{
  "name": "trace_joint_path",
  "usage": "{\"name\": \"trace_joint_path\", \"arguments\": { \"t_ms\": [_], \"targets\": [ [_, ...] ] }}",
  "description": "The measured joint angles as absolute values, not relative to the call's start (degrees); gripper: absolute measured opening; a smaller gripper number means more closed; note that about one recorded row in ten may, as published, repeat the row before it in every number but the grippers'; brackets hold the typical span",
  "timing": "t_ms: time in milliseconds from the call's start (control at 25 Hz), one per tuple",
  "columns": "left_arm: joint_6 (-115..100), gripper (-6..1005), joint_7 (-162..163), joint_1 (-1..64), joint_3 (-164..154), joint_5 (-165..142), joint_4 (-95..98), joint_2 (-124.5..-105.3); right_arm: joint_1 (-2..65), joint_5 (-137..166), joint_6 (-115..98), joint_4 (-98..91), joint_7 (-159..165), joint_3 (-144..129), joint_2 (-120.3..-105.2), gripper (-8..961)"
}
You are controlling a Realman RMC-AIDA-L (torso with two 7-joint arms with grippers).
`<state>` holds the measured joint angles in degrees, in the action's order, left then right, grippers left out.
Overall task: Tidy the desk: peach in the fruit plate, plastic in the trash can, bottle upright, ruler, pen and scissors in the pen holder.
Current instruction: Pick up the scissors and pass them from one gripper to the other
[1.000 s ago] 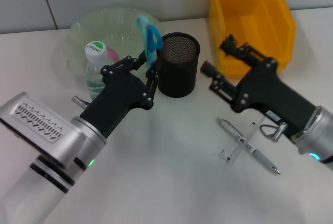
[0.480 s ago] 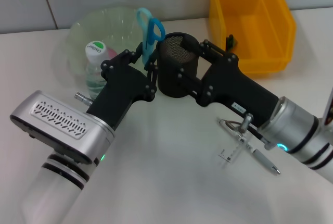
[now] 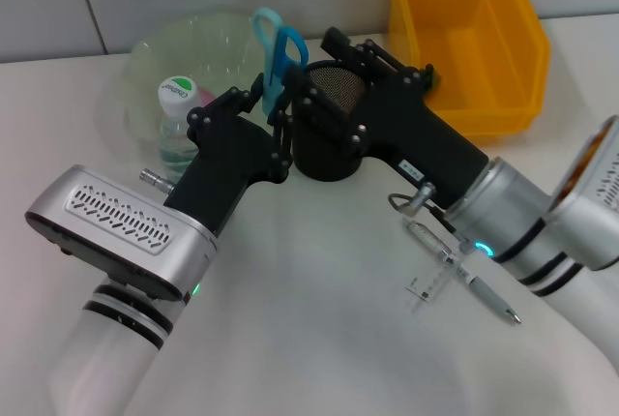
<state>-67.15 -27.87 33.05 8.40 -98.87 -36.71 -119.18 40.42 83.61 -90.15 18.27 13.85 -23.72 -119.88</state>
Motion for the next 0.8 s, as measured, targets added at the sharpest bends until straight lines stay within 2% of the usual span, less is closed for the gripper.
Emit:
{"name": "trace_joint_path", "arguments": {
  "t_ms": [400, 800],
  "targets": [
    [-66.90, 220, -29.23, 33.31, 8.56, -98.96, -37.89, -119.18, 42.93, 83.81, -86.80, 21.82, 8.55, -21.18, -119.88, 470],
    [-66.35, 220, -29.99, 33.05, 9.07, -98.98, -38.67, -119.18, 40.82, 95.09, -83.68, 24.39, 3.49, -10.11, -119.88, 456]
  ]
}}
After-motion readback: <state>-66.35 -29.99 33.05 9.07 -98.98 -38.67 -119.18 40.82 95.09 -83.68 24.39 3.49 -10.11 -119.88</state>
